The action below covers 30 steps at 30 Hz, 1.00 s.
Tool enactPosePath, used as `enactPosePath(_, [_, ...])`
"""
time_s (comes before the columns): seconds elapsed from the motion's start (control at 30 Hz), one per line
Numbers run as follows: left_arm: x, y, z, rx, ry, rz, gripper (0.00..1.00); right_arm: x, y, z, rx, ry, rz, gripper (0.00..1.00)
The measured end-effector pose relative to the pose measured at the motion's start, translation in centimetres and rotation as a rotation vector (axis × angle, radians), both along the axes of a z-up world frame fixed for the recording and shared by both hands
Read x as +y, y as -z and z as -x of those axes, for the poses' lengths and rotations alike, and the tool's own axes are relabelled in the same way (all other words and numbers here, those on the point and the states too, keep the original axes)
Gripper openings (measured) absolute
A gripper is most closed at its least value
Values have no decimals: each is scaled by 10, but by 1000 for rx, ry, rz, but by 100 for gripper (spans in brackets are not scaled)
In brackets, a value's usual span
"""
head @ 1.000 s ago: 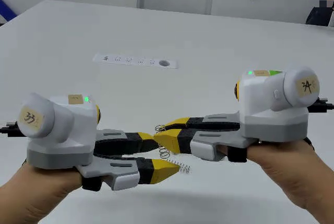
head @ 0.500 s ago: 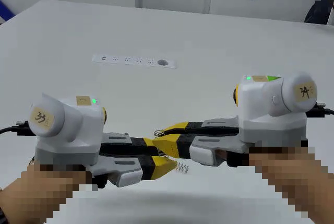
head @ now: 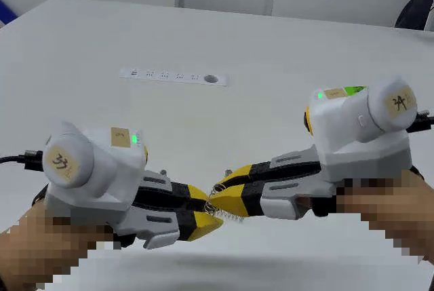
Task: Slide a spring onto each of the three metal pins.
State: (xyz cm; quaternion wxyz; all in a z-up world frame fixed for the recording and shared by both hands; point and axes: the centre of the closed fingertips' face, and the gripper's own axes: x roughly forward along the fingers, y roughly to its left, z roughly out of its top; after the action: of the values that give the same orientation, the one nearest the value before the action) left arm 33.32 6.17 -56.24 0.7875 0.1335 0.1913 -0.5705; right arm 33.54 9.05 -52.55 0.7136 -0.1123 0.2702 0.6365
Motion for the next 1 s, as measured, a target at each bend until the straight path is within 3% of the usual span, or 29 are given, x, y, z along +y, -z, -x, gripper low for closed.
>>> enactPosePath(0.1, [-4,4,6,-27,43,-54,11,0,1,5,-16,-57,60,14])
enactPosePath(0.33, [-11,5,9,-38,70,-72,10,-4,14,18,-59,-184,240,15])
enactPosePath(0.47, [-10,7,10,-43,77,-85,10,-7,23,20,-87,-221,323,15])
enactPosePath(0.77, [-8,10,9,-44,79,-101,10,-7,30,17,-87,-237,365,12])
enactPosePath(1.0, [-9,8,6,-56,74,-89,12,-10,27,13,-88,-224,375,12])
